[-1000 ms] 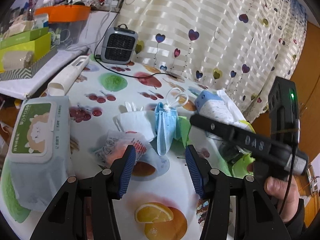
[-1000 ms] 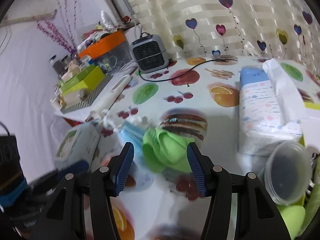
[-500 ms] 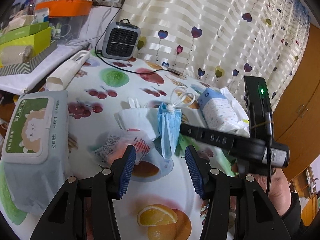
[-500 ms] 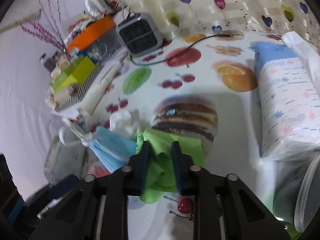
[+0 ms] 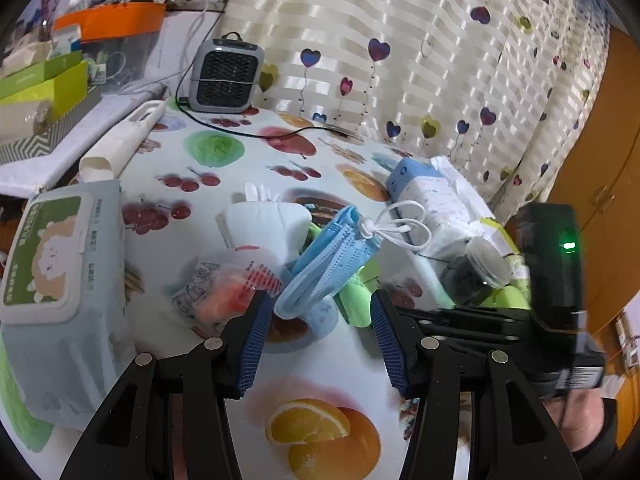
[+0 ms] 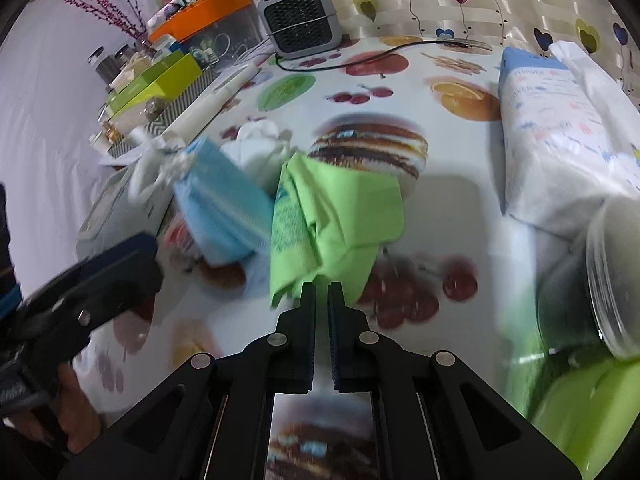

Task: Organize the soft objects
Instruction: 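Grasp the green cloth with the right gripper while the left grasps the blue face mask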

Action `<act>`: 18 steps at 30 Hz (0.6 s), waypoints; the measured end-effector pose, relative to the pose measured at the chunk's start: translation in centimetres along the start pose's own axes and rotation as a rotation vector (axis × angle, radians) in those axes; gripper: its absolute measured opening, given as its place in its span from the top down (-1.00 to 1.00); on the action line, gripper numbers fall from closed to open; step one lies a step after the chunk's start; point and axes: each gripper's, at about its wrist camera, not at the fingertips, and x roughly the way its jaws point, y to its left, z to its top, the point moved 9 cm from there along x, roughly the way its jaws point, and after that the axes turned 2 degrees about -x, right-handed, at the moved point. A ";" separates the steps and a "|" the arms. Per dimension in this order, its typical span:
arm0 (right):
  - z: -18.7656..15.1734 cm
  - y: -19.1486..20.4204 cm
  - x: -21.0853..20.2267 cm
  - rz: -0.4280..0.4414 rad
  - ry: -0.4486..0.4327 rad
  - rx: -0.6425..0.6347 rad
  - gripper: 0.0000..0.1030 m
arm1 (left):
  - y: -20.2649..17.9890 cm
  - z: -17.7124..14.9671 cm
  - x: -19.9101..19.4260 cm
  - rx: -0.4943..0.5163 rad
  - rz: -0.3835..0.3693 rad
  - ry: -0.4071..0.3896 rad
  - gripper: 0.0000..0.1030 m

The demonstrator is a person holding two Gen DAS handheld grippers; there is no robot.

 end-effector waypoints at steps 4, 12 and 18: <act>1.1 -0.1 -1.9 0.016 -0.089 0.022 0.87 | -0.2 0.6 1.2 0.036 0.026 0.006 0.01; 2.3 -0.1 -3.3 -0.012 -0.151 0.021 0.75 | -1.6 1.7 3.4 0.115 0.042 0.009 0.03; 2.3 -0.6 -3.3 -0.015 -0.158 0.031 0.75 | -1.3 1.7 3.1 0.107 0.046 -0.004 0.66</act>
